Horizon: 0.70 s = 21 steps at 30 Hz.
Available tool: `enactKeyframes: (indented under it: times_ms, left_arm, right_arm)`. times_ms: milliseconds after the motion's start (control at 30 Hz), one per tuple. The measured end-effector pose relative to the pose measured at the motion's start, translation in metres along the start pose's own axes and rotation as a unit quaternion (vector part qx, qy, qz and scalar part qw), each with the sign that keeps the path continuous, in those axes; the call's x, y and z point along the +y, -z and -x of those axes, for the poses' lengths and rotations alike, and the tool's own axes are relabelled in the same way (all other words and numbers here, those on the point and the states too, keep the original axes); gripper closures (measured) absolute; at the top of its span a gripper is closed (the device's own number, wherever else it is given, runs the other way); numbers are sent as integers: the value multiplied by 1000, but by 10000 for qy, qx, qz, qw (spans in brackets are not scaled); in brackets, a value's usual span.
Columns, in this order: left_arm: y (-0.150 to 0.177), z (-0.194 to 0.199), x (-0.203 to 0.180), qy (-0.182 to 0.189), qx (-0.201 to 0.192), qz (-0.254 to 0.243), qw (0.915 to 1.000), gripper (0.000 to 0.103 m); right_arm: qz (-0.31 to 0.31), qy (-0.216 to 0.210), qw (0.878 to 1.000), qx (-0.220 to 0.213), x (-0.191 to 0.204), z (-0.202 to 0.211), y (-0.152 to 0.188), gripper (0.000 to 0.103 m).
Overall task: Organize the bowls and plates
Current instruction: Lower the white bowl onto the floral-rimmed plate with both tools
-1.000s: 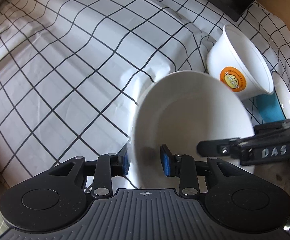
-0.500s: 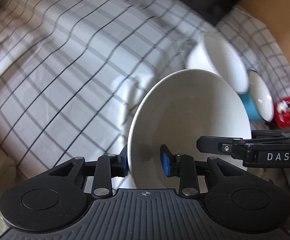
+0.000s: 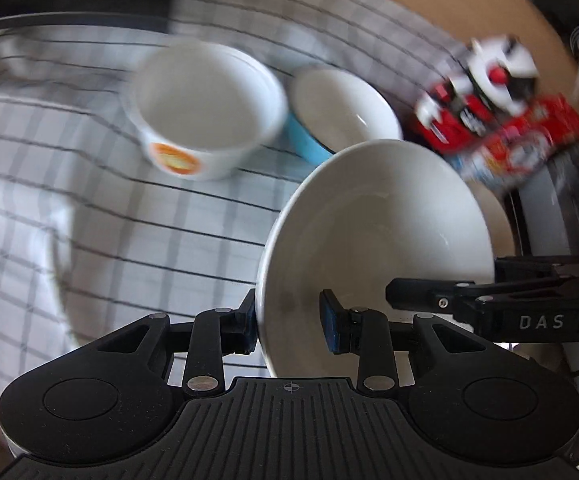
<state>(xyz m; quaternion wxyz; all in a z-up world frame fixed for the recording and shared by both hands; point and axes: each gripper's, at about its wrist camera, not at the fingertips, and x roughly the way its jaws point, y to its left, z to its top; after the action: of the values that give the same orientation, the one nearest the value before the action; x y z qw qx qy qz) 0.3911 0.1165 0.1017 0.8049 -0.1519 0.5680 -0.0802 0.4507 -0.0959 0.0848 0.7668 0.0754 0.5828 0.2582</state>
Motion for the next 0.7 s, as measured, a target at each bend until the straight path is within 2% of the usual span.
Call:
enactKeyframes:
  times_ms: [133,267,433,633,700]
  left_arm:
    - [1,-30,-14,31,339,-217,9992,70]
    - [3,-50,-17,4,563,-259,9981,70]
    - [6,-66,-13,-26,607,-260,9978,70]
    - [10,-79,-16,-337,548,-531,9965,72]
    - [10,-82,-16,-341,578,-520,9964,72]
  right_arm:
    - [-467,-3,9989,43,-27,-5,11,45]
    - [-586,7,9981,190,-37,-18,15,45]
    - [-571,55,9976,387,-46,-33,14,45]
    - [-370,110,9974,615,-50,-53,12,45]
    - [-401,137,9967,691,-54,-60,11,45]
